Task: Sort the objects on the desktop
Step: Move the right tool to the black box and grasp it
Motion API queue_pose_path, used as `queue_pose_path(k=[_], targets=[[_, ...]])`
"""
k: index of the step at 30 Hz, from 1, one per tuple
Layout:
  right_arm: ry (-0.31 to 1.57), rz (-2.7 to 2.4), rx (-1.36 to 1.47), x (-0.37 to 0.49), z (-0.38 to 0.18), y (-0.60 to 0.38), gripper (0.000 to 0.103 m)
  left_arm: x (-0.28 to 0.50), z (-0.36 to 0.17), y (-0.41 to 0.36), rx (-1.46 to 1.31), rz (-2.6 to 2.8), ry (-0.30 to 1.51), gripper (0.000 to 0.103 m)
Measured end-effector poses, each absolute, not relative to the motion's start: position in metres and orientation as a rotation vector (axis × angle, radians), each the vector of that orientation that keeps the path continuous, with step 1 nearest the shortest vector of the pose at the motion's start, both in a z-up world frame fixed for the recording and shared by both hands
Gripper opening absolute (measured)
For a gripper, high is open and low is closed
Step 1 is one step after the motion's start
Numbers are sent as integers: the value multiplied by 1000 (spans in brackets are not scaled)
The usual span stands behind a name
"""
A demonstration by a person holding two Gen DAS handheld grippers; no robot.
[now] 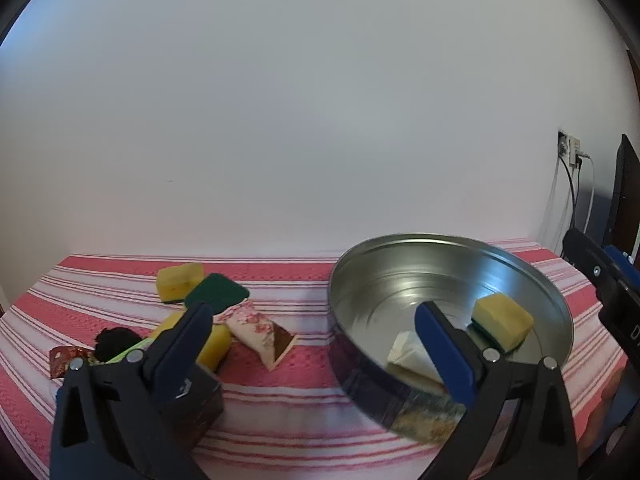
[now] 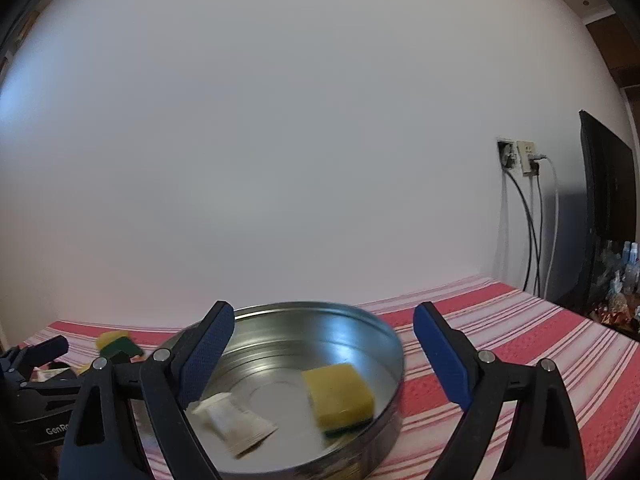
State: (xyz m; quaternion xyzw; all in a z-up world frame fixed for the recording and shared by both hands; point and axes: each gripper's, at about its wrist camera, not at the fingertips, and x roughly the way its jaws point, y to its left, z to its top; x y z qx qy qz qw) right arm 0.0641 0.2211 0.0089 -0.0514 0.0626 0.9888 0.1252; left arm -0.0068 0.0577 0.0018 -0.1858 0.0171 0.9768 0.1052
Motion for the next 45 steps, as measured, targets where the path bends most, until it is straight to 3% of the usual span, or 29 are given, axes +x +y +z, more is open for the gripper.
queue_pose_path(k=[17,28,33,39,45], targets=[[193,3124,-287,76,1,122,93,-24,0,-58,-583,3024,-188,102],[100,3223,-490,57,-6,51,93,-44,-2,-119,-605,3176,-130,102],[40,3233,-664,38,-13,18,93,-50,-5,-153,-623,3258,-143,102],[109,3181,-961,12,-28,-12,93,-51,-6,-168,-631,3238,-250,102],[221,3131,-1132,-13,-42,-29,93,-49,-5,-158,-600,3246,-130,102]])
